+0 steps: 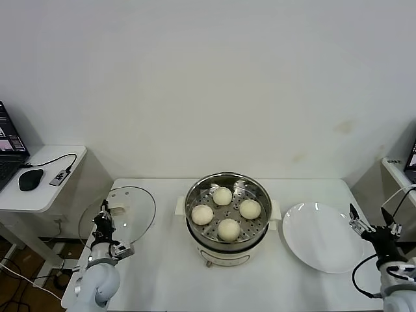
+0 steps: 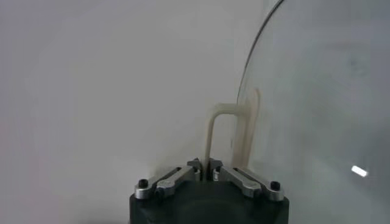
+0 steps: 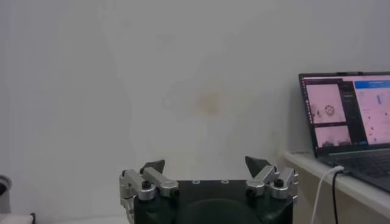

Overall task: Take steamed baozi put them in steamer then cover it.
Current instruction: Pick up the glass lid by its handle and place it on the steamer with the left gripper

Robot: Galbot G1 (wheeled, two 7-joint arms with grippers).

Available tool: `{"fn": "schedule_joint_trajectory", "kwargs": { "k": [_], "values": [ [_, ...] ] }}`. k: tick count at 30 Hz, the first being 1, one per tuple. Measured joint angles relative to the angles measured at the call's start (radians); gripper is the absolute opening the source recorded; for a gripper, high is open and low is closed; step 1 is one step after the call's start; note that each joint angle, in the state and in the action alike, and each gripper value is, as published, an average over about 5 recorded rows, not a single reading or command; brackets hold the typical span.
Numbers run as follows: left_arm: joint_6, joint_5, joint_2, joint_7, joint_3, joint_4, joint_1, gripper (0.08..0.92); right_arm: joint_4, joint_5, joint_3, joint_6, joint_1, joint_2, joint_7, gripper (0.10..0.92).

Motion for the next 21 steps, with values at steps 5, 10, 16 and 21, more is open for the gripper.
{"fn": "schedule_joint_trajectory", "kwargs": {
  "k": [5, 10, 16, 21],
  "values": [
    [0.115, 0.059, 0.000, 0.068, 0.014, -0.154, 0.049, 0.145, 0.011, -0.011, 0.004, -0.015, -0.014, 0.012, 0.000, 0.823],
    [0.223, 0.139, -0.010, 0.153, 0.050, -0.294, 0.064, 0.145, 0.018, -0.034, 0.000, -0.027, -0.018, 0.028, 0.001, 0.823],
    [0.307, 0.236, -0.035, 0.245, 0.117, -0.394, 0.053, 0.145, 0.014, -0.064, -0.004, -0.030, -0.013, 0.046, -0.002, 0.823],
    [0.346, 0.308, -0.064, 0.300, 0.189, -0.418, 0.028, 0.145, 0.007, -0.090, 0.001, -0.029, -0.010, 0.064, -0.005, 0.823]
  ]
}}
